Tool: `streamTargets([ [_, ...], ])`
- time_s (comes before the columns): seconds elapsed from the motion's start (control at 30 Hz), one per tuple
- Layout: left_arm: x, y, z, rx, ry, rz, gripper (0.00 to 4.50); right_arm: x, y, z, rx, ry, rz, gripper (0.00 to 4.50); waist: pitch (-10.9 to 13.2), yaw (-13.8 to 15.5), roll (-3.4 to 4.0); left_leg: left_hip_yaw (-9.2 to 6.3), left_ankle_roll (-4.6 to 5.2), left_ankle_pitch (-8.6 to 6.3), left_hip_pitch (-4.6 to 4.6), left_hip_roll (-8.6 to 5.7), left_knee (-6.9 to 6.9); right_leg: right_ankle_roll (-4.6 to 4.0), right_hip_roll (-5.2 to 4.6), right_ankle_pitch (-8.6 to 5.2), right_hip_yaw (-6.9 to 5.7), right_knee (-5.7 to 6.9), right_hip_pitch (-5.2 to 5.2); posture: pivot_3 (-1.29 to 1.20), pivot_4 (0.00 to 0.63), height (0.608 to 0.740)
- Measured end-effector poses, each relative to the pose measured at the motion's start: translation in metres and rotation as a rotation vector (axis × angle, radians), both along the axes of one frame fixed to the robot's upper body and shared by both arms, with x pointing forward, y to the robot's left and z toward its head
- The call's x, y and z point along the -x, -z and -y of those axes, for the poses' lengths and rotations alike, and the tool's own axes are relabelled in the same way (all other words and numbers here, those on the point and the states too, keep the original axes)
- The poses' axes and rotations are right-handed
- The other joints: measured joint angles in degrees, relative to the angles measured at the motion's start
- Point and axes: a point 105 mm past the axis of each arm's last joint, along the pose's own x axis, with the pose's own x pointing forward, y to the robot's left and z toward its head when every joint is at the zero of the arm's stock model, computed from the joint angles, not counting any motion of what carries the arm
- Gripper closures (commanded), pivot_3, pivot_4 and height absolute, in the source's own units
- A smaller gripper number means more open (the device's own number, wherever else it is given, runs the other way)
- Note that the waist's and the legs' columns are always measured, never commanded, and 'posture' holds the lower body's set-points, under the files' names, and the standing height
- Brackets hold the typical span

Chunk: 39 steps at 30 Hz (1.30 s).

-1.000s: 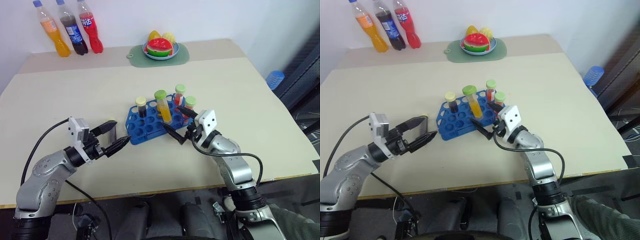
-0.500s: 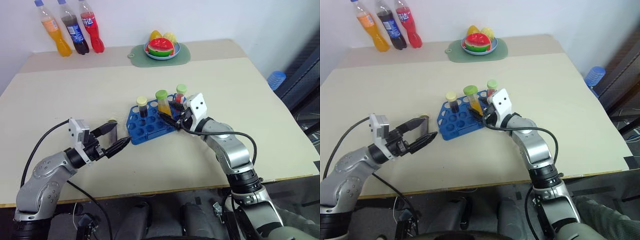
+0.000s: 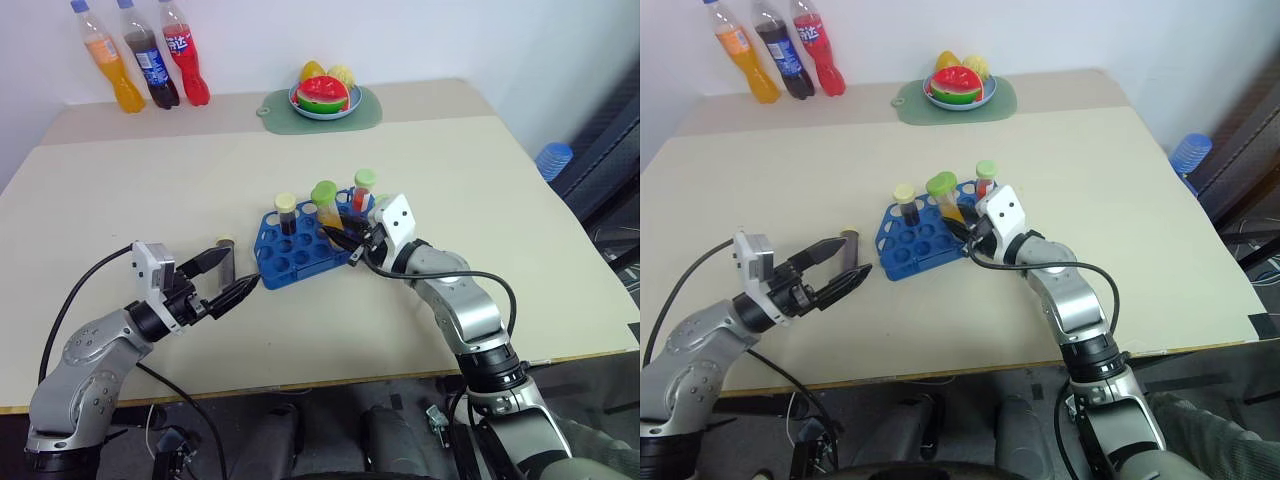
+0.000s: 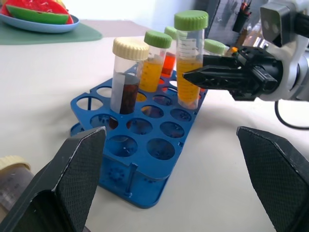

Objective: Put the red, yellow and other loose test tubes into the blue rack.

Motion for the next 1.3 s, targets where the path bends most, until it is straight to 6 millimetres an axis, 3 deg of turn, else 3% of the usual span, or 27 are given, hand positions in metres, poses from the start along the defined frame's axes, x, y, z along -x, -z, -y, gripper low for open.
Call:
streamTargets([
  [0.23, -0.002, -0.002, 0.0, 0.009, 0.001, 0.008, 0.0, 0.004, 0.014, 0.005, -0.047, 0.057, 0.044, 3.78, 0.0, -0.06, 0.0, 0.0, -0.01, 0.0, 0.0, 0.0, 0.01, 0.0, 0.04, 0.0, 0.0, 0.01, 0.0, 0.0, 0.15, 0.74],
  [0.33, -0.002, -0.002, 0.0, 0.012, 0.0, 0.005, 0.0, 0.003, 0.015, 0.007, -0.056, 0.055, 0.057, 2.31, 0.0, -0.06, 0.0, 0.0, 0.0, 0.0, 0.0, 0.0, 0.0, 0.0, 0.04, 0.0, -0.01, 0.0, 0.0, 0.0, 0.15, 0.74],
  [0.37, -0.003, -0.002, 0.0, 0.012, 0.0, 0.005, 0.0, 0.001, 0.016, 0.009, -0.057, 0.065, 0.06, 1.62, 0.0, -0.09, 0.0, 0.0, 0.0, 0.0, 0.0, 0.0, 0.0, 0.0, 0.04, 0.0, -0.01, 0.0, 0.0, 0.0, 0.15, 0.74],
  [0.47, -0.003, -0.002, -0.001, 0.023, -0.008, -0.012, 0.0, 0.0, 0.015, 0.014, -0.028, 0.078, 0.087, 0.26, 0.0, -0.15, 0.0, 0.0, 0.0, 0.0, 0.0, 0.0, -0.01, 0.0, 0.05, 0.0, -0.01, 0.01, -0.02, 0.0, 0.15, 0.74],
  [0.6, -0.008, -0.001, -0.008, 0.058, -0.086, -0.06, 0.0, 0.005, 0.012, 0.024, 0.056, 0.056, 0.114, 0.26, 0.01, 0.0, 0.01, 0.0, 0.01, 0.0, 0.0, -0.01, 0.02, 0.01, 0.03, 0.0, -0.01, 0.0, 0.0, 0.0, 0.15, 0.74],
  [0.77, -0.014, -0.002, -0.028, 0.018, -0.35, -0.14, 0.0, 0.034, 0.012, 0.044, 0.196, -0.022, 0.069, 0.26, 0.01, 0.04, -0.03, -0.02, 0.03, -0.02, -0.02, 0.01, 0.03, 0.01, -0.01, -0.01, 0.0, -0.02, 0.27, 0.0, 0.15, 0.74],
  [0.93, -0.014, 0.016, -0.052, -0.087, -0.551, -0.447, 0.0, 0.062, 0.015, 0.074, 0.314, -0.056, -0.029, 0.26, 0.08, 0.25, -0.15, -0.15, 0.04, -0.02, -0.01, 0.01, 0.14, 0.05, 0.02, -0.03, -0.1, -0.01, 0.36, 0.0, 0.15, 0.74],
  [1.03, -0.023, 0.012, -0.054, -0.124, -0.593, -0.589, 0.0, 0.081, 0.012, 0.078, 0.349, -0.133, -0.069, 0.26, 0.08, 1.0, -0.32, -0.17, 0.04, -0.03, 0.0, -0.02, 0.21, 0.07, 0.05, -0.03, -0.18, -0.03, 0.44, 0.0, 0.15, 0.74],
  [1.07, -0.034, 0.013, -0.045, -0.104, -0.572, -0.651, 0.0, 0.084, 0.012, 0.083, 0.354, -0.132, -0.086, 0.26, 0.12, 1.43, -0.3, -0.14, 0.04, -0.02, -0.01, -0.08, 0.22, 0.08, 0.03, -0.03, -0.18, -0.01, 0.42, 0.0, 0.15, 0.74],
  [1.2, -0.061, -0.005, -0.035, -0.117, -0.578, -0.71, 0.0, 0.087, 0.005, 0.081, 0.346, -0.15, -0.073, 0.26, 0.14, 2.45, -0.66, -0.3, -0.04, 0.02, -0.03, -0.07, 0.31, 0.07, 0.04, -0.01, -0.33, 0.0, 0.5, 0.0, 0.15, 0.74],
  [1.3, -0.072, 0.001, -0.032, -0.134, -0.592, -0.78, 0.0, 0.085, 0.005, 0.082, 0.339, -0.131, -0.073, 0.26, 0.15, 2.54, -0.67, -0.22, -0.03, 0.01, -0.04, -0.08, 0.22, 0.07, 0.03, -0.01, -0.24, -0.01, 0.39, 0.0, 0.15, 0.74],
])
